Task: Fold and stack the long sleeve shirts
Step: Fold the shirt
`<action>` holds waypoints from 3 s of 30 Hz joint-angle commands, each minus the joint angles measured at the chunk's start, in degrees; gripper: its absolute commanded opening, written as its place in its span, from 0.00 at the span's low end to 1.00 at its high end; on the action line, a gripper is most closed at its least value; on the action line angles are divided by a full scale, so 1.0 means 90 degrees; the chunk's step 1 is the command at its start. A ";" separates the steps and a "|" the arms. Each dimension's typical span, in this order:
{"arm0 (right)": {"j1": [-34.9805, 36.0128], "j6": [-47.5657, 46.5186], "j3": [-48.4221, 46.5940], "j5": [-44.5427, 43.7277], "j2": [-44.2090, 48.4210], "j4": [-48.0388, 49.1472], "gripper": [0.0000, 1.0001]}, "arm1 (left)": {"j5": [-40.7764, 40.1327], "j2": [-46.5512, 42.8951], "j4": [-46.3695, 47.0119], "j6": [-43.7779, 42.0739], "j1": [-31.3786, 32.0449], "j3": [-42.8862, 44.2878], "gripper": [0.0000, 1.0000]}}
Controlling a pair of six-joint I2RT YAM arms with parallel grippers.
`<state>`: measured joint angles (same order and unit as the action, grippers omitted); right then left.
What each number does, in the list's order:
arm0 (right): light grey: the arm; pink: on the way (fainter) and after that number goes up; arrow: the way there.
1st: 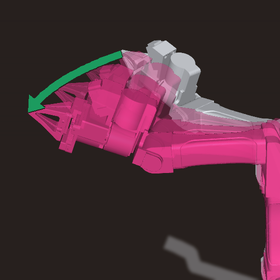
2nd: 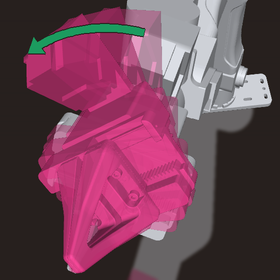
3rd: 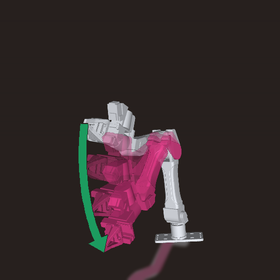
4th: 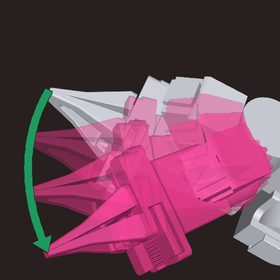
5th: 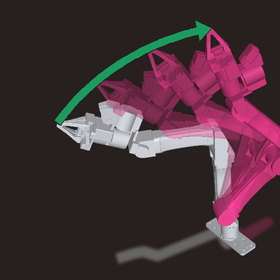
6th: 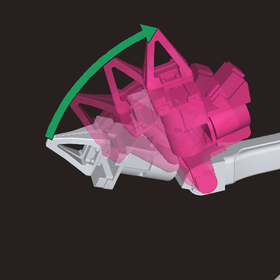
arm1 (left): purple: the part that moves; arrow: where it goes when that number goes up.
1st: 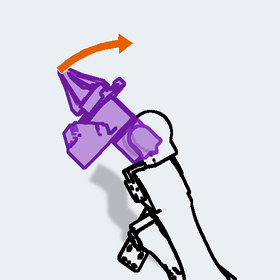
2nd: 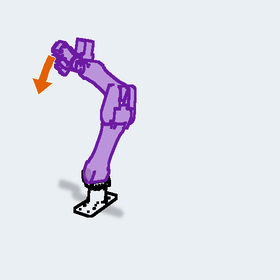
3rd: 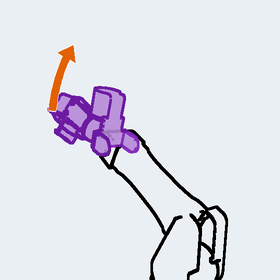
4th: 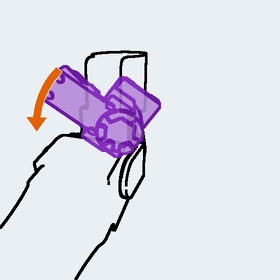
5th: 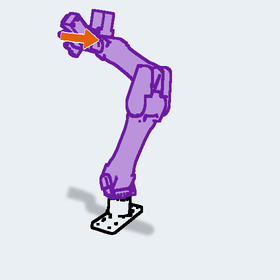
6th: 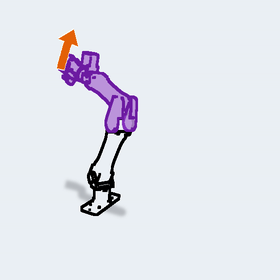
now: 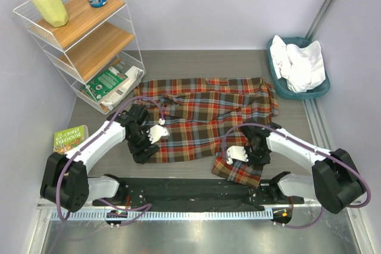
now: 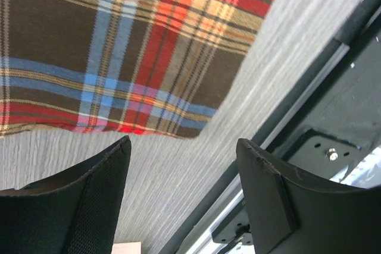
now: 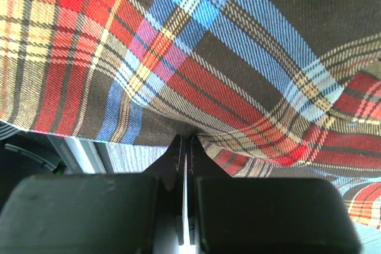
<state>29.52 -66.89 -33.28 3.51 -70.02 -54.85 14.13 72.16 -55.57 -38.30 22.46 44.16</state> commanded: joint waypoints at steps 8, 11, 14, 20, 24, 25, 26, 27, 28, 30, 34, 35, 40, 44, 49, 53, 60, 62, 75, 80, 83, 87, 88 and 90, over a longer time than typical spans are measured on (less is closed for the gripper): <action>0.0031 0.0304 -0.0648 0.0245 0.0631 -0.0907 0.01 | -0.0203 -0.0381 -0.0515 -0.0851 0.0151 -0.0043 0.70; 0.0021 0.0362 -0.0697 0.0245 0.0739 -0.1034 0.01 | -0.0320 -0.0449 -0.0427 -0.0861 0.0346 -0.0131 0.68; 0.0011 0.0420 -0.0736 0.0226 0.0827 -0.1093 0.01 | -0.0466 -0.0547 -0.0291 -0.0890 0.0570 -0.0317 0.65; -0.0076 0.0509 -0.0941 0.0294 0.0866 -0.1171 0.01 | -0.0906 -0.0616 0.0509 -0.0783 0.0961 -0.0776 0.61; -0.0125 0.0509 -0.1000 0.0245 0.0944 -0.1230 0.01 | -0.0906 -0.0509 0.0852 -0.0598 0.1069 -0.0815 0.61; -0.0135 0.0518 -0.1019 0.0226 0.0973 -0.1278 0.01 | -0.0896 -0.0489 0.0852 -0.0578 0.1108 -0.0834 0.60; -0.0155 0.0528 -0.1029 0.0225 0.1031 -0.1308 0.01 | -0.0906 -0.0498 0.0920 -0.0539 0.1186 -0.0873 0.60; -0.0164 0.0557 -0.1048 0.0225 0.1061 -0.1337 0.01 | -0.0935 -0.0537 0.0969 -0.0529 0.1225 -0.0912 0.59; -0.0174 0.0577 -0.1068 0.0235 0.1090 -0.1386 0.01 | -0.0945 -0.0566 0.0979 -0.0539 0.1274 -0.1009 0.58; -0.0174 0.0606 -0.1088 0.0235 0.1158 -0.1396 0.01 | -0.0994 -0.0625 0.0989 -0.0519 0.1430 -0.1127 0.56; -0.0194 0.0675 -0.1117 0.0245 0.1178 -0.1435 0.01 | -0.1004 -0.0674 0.0950 -0.0461 0.1664 -0.1245 0.49; -0.0203 0.0675 -0.1127 0.0245 0.1188 -0.1435 0.01 | -0.1023 -0.0674 0.0950 -0.0422 0.1694 -0.1245 0.46; -0.0233 0.0636 -0.1137 0.0187 0.1344 -0.1591 0.01 | -0.1364 -0.0791 0.0716 -0.0334 0.1704 -0.1255 0.15; -0.0252 0.0635 -0.1205 0.0196 0.1569 -0.1883 0.01 | -0.1316 -0.1288 0.0306 -0.0334 0.1694 -0.1021 0.00; -0.0272 0.0694 -0.1215 0.0109 0.1959 -0.2167 0.01 | -0.1073 -0.1533 -0.0260 -0.0490 0.1470 -0.0581 0.00; -0.0291 0.0704 -0.1166 0.0089 0.2125 -0.2187 0.01 | -0.1062 -0.1592 -0.0466 -0.0675 0.1274 -0.0503 0.00; -0.0486 0.0675 -0.1613 0.0108 0.2028 -0.2148 0.01 | -0.0789 -0.1680 -0.0933 -0.0822 0.1167 -0.0171 0.00; -0.0574 0.0636 -0.1809 0.0099 0.2018 -0.2167 0.01 | -0.0828 -0.1836 -0.1032 -0.0900 0.1108 -0.0015 0.00; -0.2195 -0.0302 -0.3752 0.0713 0.0340 -0.1865 0.01 | -0.0769 -0.0451 -0.0076 -0.1086 -0.0170 0.1693 0.00; -0.2381 -0.0331 -0.4630 0.0792 -0.0743 -0.1553 0.01 | -0.0925 0.0554 0.0490 -0.1144 -0.0473 0.2475 0.00; -0.2459 -0.0351 -0.5050 0.0792 -0.1338 -0.1358 0.01 | -0.1062 0.0936 0.0715 -0.1281 -0.0629 0.2778 0.00; -0.2518 -0.0312 -0.5618 0.0763 -0.2102 -0.1191 0.01 | -0.1082 0.1560 0.0930 -0.1369 -0.0835 0.3120 0.00; -0.2547 -0.0312 -0.5832 0.0753 -0.2238 -0.1171 0.01 | -0.1072 0.1630 0.0959 -0.1379 -0.0864 0.3159 0.00; -0.2586 -0.0312 -0.5999 0.0714 -0.2599 -0.1103 0.01 | -0.1120 0.1795 0.1134 -0.1408 -0.0913 0.3179 0.00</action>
<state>7.09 -68.90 -82.54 9.78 -89.82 -67.53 4.91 86.63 -49.60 -49.25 15.35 70.48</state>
